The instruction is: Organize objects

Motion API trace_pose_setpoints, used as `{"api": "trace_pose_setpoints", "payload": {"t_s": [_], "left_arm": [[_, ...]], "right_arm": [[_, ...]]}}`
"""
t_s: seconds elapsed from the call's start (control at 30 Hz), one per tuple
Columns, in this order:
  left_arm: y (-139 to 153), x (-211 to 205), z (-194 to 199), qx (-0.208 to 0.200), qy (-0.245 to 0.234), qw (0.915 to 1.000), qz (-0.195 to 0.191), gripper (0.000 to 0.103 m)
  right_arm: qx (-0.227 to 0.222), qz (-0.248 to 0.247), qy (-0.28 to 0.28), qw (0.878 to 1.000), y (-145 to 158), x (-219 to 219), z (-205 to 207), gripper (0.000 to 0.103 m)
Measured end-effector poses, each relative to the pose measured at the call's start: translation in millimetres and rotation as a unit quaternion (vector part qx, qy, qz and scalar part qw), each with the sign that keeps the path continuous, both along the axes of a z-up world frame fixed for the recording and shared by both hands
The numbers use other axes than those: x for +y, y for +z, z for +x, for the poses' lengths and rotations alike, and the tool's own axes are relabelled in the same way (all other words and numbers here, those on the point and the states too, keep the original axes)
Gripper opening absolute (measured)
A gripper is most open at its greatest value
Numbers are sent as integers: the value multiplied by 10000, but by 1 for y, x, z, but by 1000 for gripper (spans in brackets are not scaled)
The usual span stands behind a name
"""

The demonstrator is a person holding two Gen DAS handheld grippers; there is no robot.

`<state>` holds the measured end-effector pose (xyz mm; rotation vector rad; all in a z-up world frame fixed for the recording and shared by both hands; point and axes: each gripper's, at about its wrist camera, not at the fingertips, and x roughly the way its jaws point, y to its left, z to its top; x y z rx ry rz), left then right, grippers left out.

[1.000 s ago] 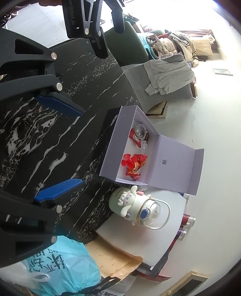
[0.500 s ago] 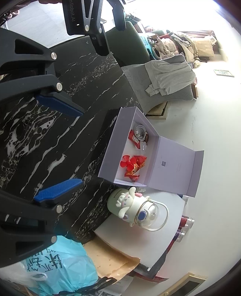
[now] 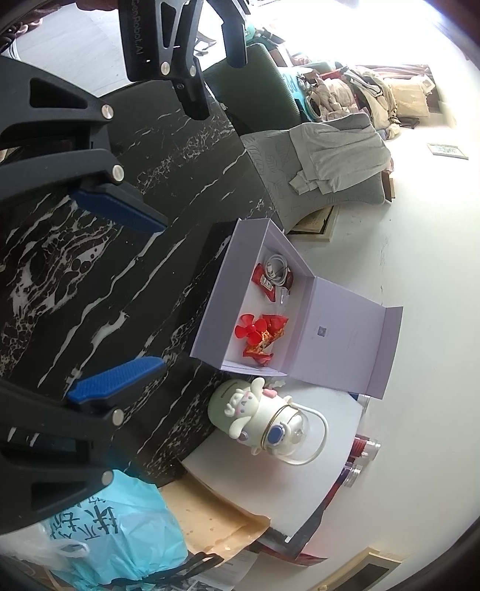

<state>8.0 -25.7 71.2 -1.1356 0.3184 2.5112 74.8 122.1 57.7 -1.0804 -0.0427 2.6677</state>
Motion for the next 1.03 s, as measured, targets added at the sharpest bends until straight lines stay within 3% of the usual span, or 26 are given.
{"api": "trace_pose_setpoints", "payload": {"t_s": [0.67, 1.03], "left_arm": [[-11, 4, -8, -164, -110, 9998, -14, 88], [-20, 12, -11, -49, -151, 9997, -162, 88]], "right_arm": [[-160, -75, 13, 9998, -10, 3, -8, 71], [-310, -152, -43, 9994, -24, 8, -15, 71]]}}
